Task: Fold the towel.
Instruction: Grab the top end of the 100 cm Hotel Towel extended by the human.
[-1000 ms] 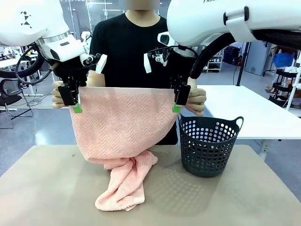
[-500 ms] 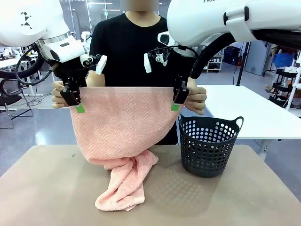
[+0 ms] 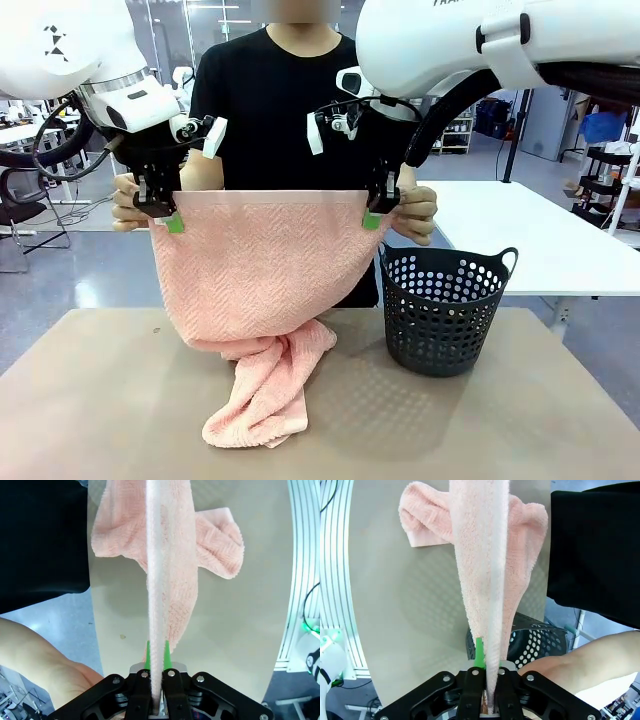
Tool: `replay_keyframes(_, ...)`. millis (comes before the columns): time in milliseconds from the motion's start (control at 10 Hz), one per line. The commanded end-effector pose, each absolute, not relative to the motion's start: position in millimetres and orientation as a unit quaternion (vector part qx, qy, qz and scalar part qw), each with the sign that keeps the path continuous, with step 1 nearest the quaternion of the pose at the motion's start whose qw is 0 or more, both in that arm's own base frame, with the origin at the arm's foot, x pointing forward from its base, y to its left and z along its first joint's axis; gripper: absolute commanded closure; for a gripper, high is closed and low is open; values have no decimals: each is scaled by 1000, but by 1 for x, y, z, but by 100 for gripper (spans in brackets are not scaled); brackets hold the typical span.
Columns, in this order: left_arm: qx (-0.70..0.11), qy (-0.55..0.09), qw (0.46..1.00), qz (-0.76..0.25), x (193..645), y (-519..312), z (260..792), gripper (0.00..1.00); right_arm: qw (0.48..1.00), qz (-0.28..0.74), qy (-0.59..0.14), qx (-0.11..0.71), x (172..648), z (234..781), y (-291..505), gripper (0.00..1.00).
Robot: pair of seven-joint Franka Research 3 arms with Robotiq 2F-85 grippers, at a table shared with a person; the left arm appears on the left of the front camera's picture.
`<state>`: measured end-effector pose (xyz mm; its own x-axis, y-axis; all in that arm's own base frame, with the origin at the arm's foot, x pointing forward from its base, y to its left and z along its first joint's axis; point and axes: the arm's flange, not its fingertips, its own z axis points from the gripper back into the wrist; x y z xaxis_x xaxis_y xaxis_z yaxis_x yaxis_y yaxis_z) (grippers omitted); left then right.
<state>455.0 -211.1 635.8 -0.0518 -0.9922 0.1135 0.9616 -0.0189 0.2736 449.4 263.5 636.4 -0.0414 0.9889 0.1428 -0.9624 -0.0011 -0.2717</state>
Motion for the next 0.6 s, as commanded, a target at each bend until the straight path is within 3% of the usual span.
replay_keyframes(0,60,-134,695,-704,451,-206,633,100,688,709,-146,-51,451,635,261,100)
replay_keyframes(500,55,-140,688,-710,456,-209,636,100,691,706,-149,-44,449,636,264,100)
